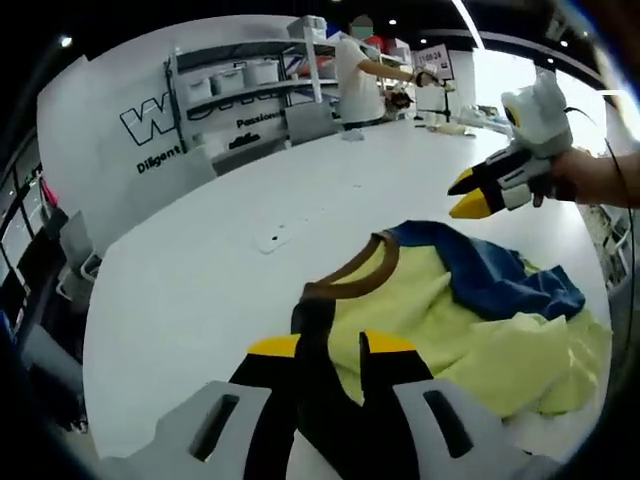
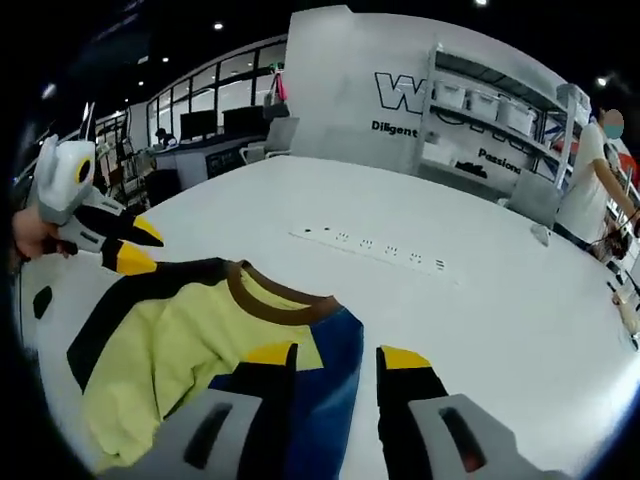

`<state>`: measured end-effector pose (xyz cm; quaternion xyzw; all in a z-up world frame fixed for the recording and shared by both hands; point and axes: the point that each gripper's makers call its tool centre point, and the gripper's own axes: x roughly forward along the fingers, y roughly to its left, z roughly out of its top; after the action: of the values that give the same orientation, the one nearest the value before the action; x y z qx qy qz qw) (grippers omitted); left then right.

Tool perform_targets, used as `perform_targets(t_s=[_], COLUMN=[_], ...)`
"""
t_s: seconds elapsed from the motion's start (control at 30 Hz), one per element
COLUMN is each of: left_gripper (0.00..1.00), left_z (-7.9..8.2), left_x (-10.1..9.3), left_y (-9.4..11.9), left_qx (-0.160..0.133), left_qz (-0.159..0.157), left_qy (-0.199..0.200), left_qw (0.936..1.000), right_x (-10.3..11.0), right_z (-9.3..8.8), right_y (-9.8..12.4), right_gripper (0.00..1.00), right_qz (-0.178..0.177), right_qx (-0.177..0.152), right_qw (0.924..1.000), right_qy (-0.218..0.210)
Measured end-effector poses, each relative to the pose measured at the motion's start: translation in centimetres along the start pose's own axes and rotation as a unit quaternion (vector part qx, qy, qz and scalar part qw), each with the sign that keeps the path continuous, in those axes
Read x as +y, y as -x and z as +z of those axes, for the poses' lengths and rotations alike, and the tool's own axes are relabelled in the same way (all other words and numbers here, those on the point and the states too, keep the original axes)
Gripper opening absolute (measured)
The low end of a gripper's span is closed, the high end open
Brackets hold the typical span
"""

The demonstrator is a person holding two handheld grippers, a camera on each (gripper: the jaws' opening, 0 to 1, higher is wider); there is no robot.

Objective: Fold the garment on the visible template until the final outline fits inside the template.

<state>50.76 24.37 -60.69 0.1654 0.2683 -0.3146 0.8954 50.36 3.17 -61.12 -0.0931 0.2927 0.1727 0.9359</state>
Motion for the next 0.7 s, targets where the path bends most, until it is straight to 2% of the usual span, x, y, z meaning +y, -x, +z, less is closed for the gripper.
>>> perform_targets(t_s=[0.13,0.17,0.2,0.33,0.4,0.53,0.57,0.6,0.7], left_gripper=[0.21,0.21,0.22,0.22,0.22,0.21,0.21,0.21,0.21], left_z=[-0.1,-0.3,-0.5,-1.1,-1.1,-1.4,-1.6,-1.9,-2.2], left_x=[-0.3,-0.4,-0.6,-0.6,-1.3,-1.4,-2.6,-2.8,-3.4], left_y=[0.4,1.2,1.4,2.0,2.9,3.5,4.2,4.7,5.2], left_qx=[-0.002,-0.018,-0.018,-0.015,-0.026,-0.021,-0.021,-0.014,-0.018], left_qz=[-0.001,0.012,0.01,0.018,0.013,0.026,0.019,0.029,0.026], left_qy=[-0.003,-0.007,0.003,-0.007,0.009,-0.004,-0.001,-0.03,-0.016], left_qw=[1.0,0.9997,0.9998,0.9997,0.9995,0.9994,0.9996,0.999,0.9994], right_x=[0.1,0.3,0.5,0.7,0.8,1.1,1.5,1.6,1.6], right_z=[-0.2,-0.7,-0.6,-0.6,-0.6,-0.7,-0.8,-0.8,-0.8], right_y=[0.3,1.0,1.2,1.7,1.8,2.2,2.4,2.5,2.6], right_gripper=[0.3,0.3,0.3,0.31,0.31,0.3,0.3,0.3,0.32], right_qz=[0.0,-0.008,-0.007,-0.006,-0.005,-0.001,0.009,0.008,0.008], right_qx=[0.0,0.008,0.004,0.001,-0.002,-0.003,-0.004,-0.004,-0.005], right_qw=[1.0,0.9997,0.9997,0.9997,0.9998,0.9998,0.9999,0.9998,0.9998], right_qy=[-0.002,0.021,0.022,0.025,0.02,0.019,0.01,0.015,0.019])
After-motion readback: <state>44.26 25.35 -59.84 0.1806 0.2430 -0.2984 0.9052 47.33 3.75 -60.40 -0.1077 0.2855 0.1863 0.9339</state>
